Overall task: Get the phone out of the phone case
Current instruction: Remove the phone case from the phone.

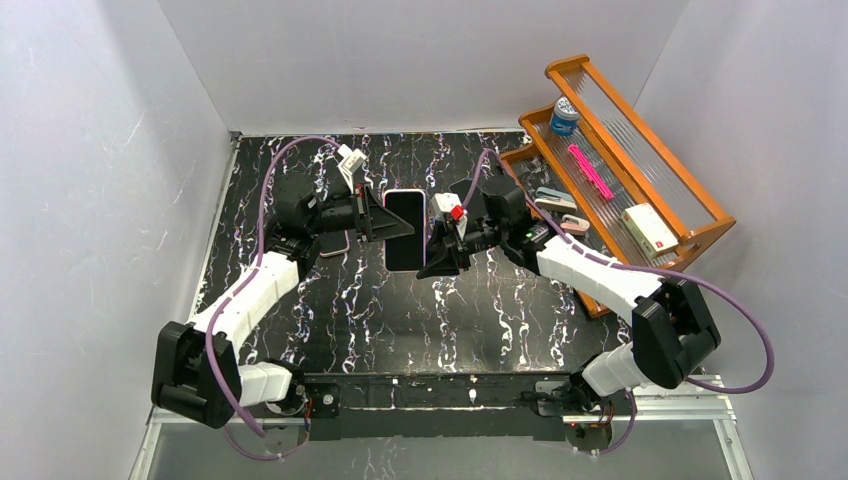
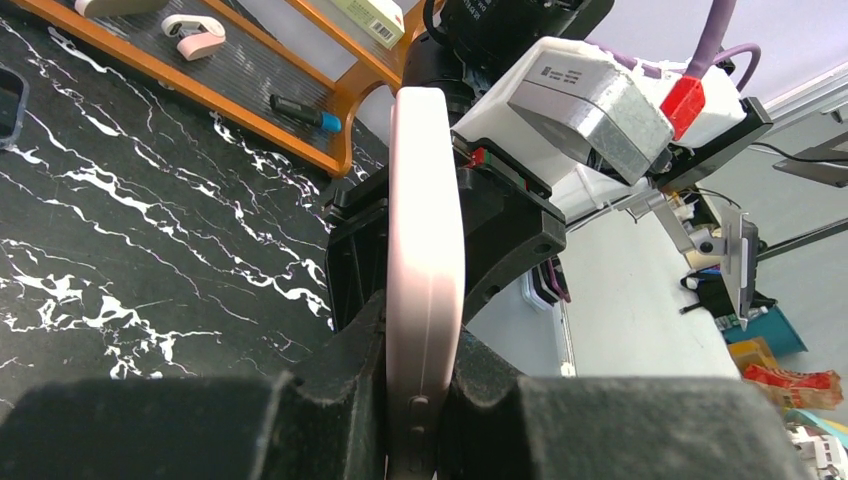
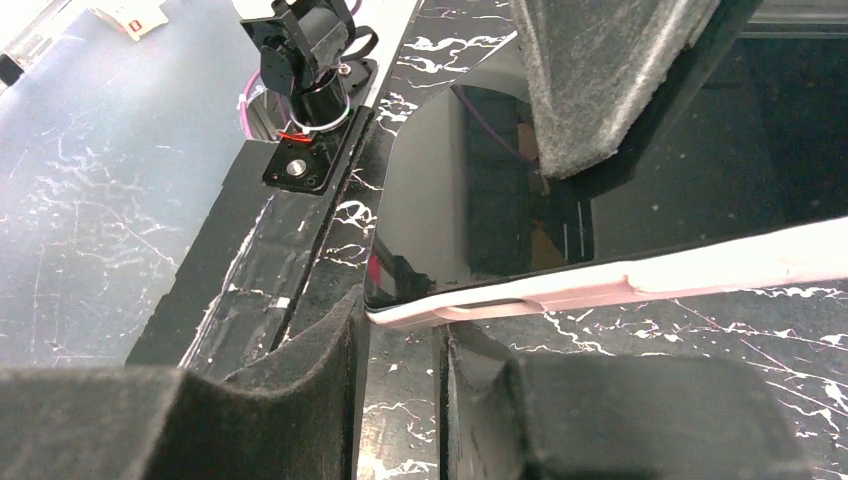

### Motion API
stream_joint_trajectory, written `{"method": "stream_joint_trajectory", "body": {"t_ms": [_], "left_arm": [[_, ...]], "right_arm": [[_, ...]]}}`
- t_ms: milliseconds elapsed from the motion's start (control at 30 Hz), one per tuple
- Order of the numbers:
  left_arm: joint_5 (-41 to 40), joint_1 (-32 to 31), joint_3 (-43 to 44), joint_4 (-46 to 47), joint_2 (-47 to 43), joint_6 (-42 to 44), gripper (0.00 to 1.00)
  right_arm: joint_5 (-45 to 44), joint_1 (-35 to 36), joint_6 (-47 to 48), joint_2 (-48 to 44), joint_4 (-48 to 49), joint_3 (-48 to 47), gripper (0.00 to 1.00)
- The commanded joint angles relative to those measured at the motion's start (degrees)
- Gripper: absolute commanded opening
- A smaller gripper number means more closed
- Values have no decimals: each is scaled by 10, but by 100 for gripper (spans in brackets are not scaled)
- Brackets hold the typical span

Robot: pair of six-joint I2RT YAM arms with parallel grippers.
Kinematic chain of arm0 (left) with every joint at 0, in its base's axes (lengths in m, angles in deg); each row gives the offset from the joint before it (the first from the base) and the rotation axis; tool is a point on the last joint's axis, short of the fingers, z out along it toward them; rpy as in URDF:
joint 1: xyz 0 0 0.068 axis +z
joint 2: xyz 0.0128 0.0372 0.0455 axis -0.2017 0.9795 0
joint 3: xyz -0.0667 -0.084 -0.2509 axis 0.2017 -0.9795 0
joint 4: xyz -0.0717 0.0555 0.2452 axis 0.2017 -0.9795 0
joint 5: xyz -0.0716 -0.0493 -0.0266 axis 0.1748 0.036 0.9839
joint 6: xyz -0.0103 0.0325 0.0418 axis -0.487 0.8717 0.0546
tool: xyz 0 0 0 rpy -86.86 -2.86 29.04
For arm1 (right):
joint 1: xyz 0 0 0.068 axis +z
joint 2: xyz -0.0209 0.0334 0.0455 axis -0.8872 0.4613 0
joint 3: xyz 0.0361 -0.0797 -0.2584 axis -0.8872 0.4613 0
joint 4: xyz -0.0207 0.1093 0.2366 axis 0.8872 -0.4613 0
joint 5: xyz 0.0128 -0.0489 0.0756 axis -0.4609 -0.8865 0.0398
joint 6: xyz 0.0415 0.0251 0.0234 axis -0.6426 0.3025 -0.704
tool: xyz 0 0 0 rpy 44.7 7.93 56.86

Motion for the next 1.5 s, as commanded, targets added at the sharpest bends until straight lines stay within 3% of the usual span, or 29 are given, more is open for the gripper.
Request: {"method": "stream_joint_trajectory", "body": {"t_ms": [0,467,767,1133,1467], "left_arm": [[-5,-15,31,7,5,-68,0],[-1,-19,30,8,-1,-72,0],[-7,-29,-4,19,-34,-73,0],[-40,-91,-39,99,-54,-128,0],[-103,-99,-94,105,-83,-115,0]], "right_arm": [[-23,11,64,-9,41,-39,4],[-50,10,62,-22,62,-37,1],[-134,0,-105,-54,207,5,1],[-204,-19,-311,-25,256,-15,1],[-181,-53,-468,-33,406,36,4]]}}
